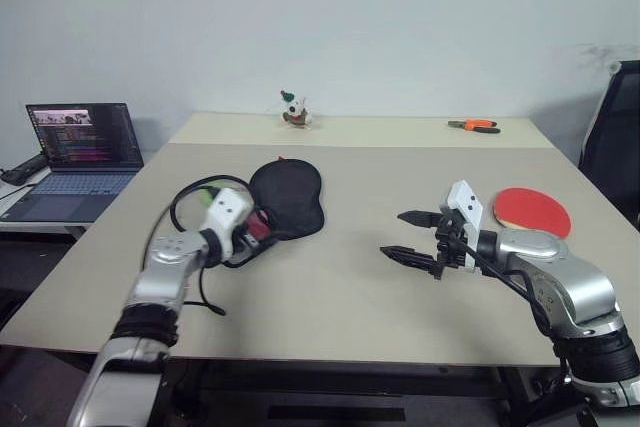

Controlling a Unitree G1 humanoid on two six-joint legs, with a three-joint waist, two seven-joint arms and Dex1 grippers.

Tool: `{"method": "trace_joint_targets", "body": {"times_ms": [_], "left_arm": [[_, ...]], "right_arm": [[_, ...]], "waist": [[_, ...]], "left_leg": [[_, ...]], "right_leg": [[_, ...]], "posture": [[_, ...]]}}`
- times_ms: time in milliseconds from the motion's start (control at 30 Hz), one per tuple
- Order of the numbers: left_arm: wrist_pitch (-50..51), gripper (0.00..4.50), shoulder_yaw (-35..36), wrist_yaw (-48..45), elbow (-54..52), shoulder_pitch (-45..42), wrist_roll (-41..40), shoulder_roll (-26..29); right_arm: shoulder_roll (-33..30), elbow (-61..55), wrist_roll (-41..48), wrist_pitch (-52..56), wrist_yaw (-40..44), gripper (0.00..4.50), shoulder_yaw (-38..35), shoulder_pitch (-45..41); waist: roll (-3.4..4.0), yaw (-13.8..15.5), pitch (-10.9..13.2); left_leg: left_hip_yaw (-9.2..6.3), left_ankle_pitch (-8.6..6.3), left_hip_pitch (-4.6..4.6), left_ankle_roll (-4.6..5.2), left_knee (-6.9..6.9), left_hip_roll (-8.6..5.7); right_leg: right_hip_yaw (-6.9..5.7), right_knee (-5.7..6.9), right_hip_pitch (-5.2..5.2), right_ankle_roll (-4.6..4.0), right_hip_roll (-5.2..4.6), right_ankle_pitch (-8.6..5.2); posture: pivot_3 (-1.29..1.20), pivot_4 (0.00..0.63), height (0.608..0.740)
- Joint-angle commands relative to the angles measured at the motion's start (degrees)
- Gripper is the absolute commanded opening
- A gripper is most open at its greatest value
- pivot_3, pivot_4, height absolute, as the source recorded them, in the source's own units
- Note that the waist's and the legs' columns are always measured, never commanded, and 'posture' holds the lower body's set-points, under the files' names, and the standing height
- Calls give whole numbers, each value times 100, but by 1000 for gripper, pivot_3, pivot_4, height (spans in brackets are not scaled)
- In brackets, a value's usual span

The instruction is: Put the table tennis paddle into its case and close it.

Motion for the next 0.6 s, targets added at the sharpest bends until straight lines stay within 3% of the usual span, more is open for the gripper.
{"method": "trace_joint_targets", "body": {"times_ms": [33,267,533,600], "left_arm": [[-594,4450,-131,-325,753,-552,259,1],[-1093,4450,-351,-365,1870,-1090,733,-38],[-951,4450,-251,-622,2238,-966,789,-18],[-932,4094,-265,-629,2270,-903,833,-27]], "right_arm": [[28,-253,50,-138,-106,4500,-40,-37],[99,-241,59,-185,-195,4500,-15,-68],[-72,-320,228,-132,22,4500,-85,-136],[-144,-333,258,-142,75,4500,-75,-166]], "waist": [[-1,-29,1],[-2,-87,1],[-3,-79,2],[-2,-83,1]], "left_leg": [[-1,0,-5,0,0,0],[-1,0,-5,1,-2,2],[-5,0,-7,1,0,1],[-5,0,-7,1,0,1]], "right_leg": [[0,1,-6,0,0,0],[-1,4,-9,-1,3,-1],[-4,5,-8,-1,2,-1],[-4,6,-8,-1,3,-1]], "posture": [[0,150,740],[0,150,740],[0,150,740],[0,150,740]]}}
